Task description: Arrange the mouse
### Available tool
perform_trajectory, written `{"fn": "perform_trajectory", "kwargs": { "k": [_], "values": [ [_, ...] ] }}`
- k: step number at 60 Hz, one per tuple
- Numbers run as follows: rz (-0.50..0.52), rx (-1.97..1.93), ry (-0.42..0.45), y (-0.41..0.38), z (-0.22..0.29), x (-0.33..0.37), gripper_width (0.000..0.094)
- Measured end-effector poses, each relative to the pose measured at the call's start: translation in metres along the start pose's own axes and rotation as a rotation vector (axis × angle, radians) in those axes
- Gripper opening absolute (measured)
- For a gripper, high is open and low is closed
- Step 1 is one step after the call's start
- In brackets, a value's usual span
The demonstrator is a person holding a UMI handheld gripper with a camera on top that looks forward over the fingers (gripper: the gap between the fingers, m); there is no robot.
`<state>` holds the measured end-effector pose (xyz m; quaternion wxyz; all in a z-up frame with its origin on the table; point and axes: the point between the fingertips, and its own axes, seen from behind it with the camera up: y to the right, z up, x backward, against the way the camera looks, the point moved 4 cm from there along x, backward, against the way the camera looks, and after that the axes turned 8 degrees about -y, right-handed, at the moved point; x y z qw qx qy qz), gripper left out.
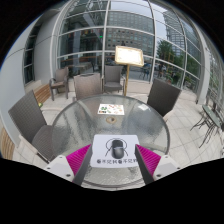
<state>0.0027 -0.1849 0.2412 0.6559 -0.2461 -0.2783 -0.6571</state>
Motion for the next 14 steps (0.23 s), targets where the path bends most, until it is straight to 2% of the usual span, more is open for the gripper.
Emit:
{"fn": "perform_trajectory", "kwargs": {
  "k": [14],
  "values": [
    [0.006, -0.004, -0.011, -0.005, -0.011, 0.009, 0.0867]
  ]
}}
